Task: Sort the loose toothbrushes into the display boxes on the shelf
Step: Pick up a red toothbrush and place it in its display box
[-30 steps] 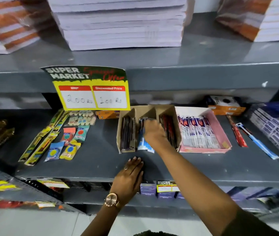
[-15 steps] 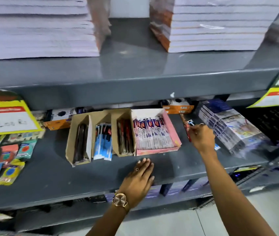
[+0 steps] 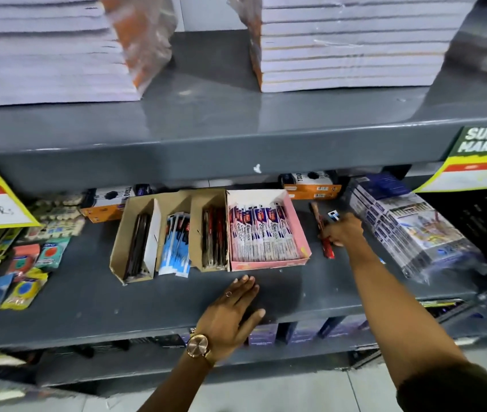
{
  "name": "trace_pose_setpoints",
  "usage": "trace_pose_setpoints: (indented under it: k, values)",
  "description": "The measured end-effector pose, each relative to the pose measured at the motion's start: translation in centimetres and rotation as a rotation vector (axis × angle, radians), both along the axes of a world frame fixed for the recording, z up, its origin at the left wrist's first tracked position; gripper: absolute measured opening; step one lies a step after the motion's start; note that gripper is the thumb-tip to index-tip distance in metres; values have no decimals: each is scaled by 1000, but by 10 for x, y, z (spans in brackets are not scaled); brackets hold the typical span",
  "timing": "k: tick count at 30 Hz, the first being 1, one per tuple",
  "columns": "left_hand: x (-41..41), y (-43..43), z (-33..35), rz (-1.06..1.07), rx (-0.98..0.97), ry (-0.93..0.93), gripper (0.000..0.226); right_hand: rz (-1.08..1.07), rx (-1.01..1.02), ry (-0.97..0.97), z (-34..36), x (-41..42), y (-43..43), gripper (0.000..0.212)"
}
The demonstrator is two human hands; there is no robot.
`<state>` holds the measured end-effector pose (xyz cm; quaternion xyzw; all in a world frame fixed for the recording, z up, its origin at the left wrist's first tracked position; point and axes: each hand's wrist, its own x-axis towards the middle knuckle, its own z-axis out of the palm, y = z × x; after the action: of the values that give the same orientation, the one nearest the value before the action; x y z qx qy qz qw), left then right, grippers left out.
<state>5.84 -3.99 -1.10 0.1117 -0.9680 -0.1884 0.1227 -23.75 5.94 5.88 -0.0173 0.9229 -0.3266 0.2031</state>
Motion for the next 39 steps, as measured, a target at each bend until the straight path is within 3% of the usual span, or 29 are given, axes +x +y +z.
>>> trace_pose_setpoints:
  k: [5, 8, 12, 15, 19, 24, 28, 30, 33, 35, 36, 39]
  values:
    - [0, 0, 0, -1, 60, 0, 72, 50, -214, -171, -5, 8, 24, 41]
    - [-1, 0, 1, 15, 216, 15, 68, 77, -331, -219, 12, 32, 46, 30]
    - [-4, 3, 11, 83, 527, 153, 34, 266, -426, -186, 45, 58, 75, 22]
    - [-10, 6, 28, 136, 784, 278, 17, 493, -325, -165, 71, 70, 87, 23]
    - [-20, 8, 50, 202, 993, 437, 33, 874, 31, -126, 91, 79, 82, 21]
    - [-28, 13, 74, -102, 937, 50, 17, 1087, 130, -124, 99, 102, 50, 21]
    - [-23, 21, 72, -128, 1186, -40, 10, 1045, 140, -51, 99, 111, 32, 24]
    - [-18, 22, 71, -95, 1279, 4, 10, 924, 38, 20, 98, 112, 28, 31]
    - [-10, 25, 70, 21, 1390, 130, 8, 601, -236, 212, 89, 115, 26, 59]
    - [-7, 27, 69, 91, 1461, 210, 8, 437, -477, 114, 75, 126, 25, 74]
    - [-5, 28, 69, 110, 1481, 239, 8, 404, -546, 32, 67, 134, 25, 72]
    - [-3, 27, 65, 109, 1410, 262, 9, 447, -597, -214, 52, 160, 26, 36]
